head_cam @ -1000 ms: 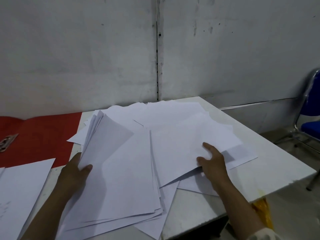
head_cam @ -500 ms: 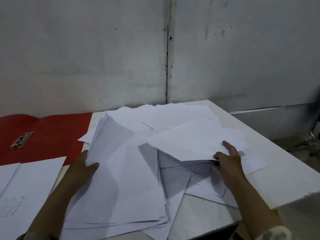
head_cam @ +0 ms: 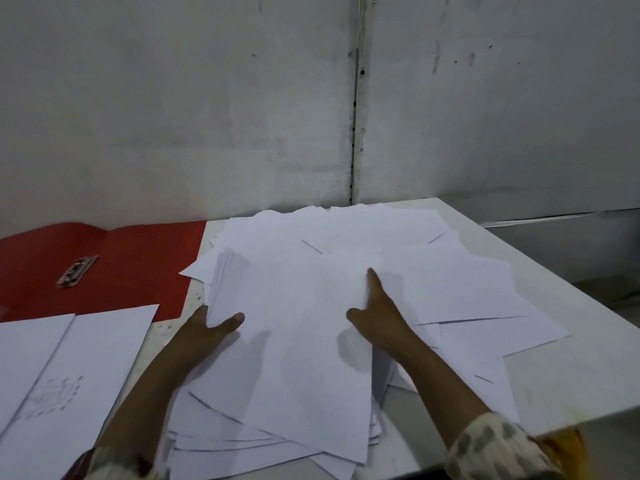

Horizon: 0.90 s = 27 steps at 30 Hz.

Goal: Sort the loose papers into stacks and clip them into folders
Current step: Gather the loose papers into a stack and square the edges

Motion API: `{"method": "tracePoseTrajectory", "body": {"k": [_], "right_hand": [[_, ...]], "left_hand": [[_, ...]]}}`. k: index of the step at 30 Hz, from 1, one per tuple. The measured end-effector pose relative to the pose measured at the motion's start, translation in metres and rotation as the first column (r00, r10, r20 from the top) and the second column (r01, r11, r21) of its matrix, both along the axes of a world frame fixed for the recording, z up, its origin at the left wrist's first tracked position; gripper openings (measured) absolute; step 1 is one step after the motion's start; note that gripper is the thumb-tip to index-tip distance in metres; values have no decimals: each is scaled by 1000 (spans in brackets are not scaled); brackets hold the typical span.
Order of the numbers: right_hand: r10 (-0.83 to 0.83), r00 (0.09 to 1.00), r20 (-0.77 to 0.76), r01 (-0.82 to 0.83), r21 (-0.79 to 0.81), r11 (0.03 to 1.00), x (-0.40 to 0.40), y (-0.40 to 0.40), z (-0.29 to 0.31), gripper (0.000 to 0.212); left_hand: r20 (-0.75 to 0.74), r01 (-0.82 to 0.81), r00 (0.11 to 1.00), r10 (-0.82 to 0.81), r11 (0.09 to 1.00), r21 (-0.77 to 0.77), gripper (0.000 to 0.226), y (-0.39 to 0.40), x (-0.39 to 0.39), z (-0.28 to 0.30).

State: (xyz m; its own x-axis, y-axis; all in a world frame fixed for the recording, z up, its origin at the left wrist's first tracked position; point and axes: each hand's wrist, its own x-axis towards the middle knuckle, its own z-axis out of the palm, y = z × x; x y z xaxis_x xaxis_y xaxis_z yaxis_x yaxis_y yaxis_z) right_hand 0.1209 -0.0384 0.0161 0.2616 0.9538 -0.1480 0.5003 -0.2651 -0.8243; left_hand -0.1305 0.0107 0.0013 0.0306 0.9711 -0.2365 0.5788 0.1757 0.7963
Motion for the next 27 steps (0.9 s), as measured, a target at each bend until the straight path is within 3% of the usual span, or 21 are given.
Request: {"method": "tracePoseTrajectory", "body": {"k": [2,5,8,11,14,16,21,27], "right_hand": [[80,994,80,-78,-31,996,-11,10,1,84],[185,956,228,-177,-55,983,-23,21,-2,86],[206,926,316,-201,-49,978,-25,24,-11,87],[4,929,369,-19,37,999,-9,14,-17,80],[-330,879,344,309,118,944,20,-7,-16,73],[-441,833,335,438,88,894,37,-22,-17,76],[-449,811,376,514,-90,853,51,-36,-30,95],[-512,816,269,535,-14,845,39,-21,-33,100]], "left_hand": [[-20,18,1000,-18,1000,22,122,4,-7,-7],[-73,42,997,-39,998,39,128,9,-13,-16],[-88,53,995,-46,996,77,94,-2,-3,-5],[-111,23,994,-11,994,106,62,-3,0,-7],[-123,26,992,-11,993,119,62,0,0,-11],[-130,23,991,-7,992,121,61,0,2,-11],[-164,20,986,0,992,121,61,2,6,-12],[-123,0,992,14,994,109,59,-1,6,-11]]}}
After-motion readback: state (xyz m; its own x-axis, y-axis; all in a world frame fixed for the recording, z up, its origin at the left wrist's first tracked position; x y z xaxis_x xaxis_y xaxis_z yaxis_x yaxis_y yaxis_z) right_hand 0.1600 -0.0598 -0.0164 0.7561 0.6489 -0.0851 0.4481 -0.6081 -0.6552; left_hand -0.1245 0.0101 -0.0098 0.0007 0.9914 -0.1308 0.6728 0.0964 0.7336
